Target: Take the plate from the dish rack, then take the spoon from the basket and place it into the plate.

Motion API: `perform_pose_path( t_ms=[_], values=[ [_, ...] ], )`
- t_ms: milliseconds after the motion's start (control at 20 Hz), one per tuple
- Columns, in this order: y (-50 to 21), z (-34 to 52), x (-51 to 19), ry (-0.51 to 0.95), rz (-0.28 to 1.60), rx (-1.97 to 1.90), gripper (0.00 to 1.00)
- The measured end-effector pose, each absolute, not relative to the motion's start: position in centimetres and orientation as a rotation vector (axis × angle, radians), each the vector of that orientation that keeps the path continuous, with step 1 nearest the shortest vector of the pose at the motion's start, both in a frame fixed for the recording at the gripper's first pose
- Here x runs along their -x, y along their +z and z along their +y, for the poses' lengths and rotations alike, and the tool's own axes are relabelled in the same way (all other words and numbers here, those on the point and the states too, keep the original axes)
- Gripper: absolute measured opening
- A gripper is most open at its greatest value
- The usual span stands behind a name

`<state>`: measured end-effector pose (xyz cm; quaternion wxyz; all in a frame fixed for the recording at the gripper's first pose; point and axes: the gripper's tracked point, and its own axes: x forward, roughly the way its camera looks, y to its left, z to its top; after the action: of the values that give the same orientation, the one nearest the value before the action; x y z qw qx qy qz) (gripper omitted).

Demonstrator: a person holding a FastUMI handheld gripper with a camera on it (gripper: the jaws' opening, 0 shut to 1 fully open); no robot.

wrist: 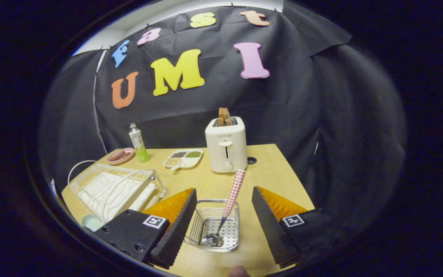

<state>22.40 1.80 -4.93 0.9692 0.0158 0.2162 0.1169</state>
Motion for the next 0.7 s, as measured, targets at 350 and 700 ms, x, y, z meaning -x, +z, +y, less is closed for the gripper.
perform_pose_path(
  t_ms=[350,700],
  values=[
    [-5.9,1.8,-26.1,0.285,0.529,-0.155,0.62],
    [-5.5,2.8,-25.7,0.337,0.525,-0.204,0.18]
  ],
)
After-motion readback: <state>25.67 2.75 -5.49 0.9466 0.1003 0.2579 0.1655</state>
